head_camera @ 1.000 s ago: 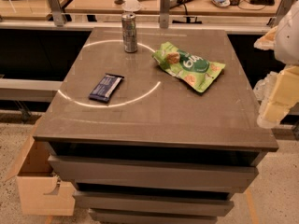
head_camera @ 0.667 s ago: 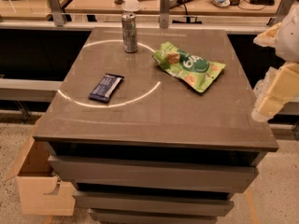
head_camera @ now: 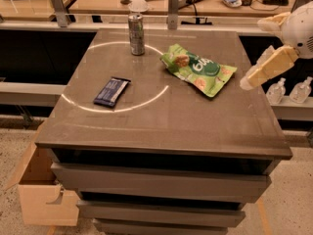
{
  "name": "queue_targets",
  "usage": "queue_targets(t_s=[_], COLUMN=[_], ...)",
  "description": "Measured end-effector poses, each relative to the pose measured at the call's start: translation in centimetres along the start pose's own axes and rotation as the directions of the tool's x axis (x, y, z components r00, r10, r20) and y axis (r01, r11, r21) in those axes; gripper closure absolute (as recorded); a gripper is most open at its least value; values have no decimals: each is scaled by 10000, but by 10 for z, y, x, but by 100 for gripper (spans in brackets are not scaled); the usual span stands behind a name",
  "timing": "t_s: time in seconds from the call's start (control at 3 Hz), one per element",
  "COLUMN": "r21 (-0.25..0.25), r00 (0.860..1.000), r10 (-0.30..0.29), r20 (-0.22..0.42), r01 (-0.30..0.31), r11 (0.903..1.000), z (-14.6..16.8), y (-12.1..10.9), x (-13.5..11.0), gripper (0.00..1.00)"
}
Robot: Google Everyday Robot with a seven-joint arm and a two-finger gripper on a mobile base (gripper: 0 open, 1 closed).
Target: Knock redbull can over
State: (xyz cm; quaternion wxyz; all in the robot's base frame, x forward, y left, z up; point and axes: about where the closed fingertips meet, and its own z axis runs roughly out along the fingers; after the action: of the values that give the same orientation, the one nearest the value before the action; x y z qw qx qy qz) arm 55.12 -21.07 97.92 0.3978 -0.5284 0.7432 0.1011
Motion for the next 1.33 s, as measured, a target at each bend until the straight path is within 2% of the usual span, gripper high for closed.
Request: queue_targets(t_s=[0.33, 0.67, 1.0, 1.33], r21=[-412, -428, -76, 717], r00=[9988, 9989, 9955, 9756], r10=[304, 293, 514, 829], r20=[377, 378, 801, 2033], r01=[-288, -277, -509, -993], r11=[9987, 9987, 9987, 9925], z=[48, 49, 56, 82], y=[-24, -23, -29, -60], x=[-10, -11, -14, -24], gripper=[0, 0, 0, 0])
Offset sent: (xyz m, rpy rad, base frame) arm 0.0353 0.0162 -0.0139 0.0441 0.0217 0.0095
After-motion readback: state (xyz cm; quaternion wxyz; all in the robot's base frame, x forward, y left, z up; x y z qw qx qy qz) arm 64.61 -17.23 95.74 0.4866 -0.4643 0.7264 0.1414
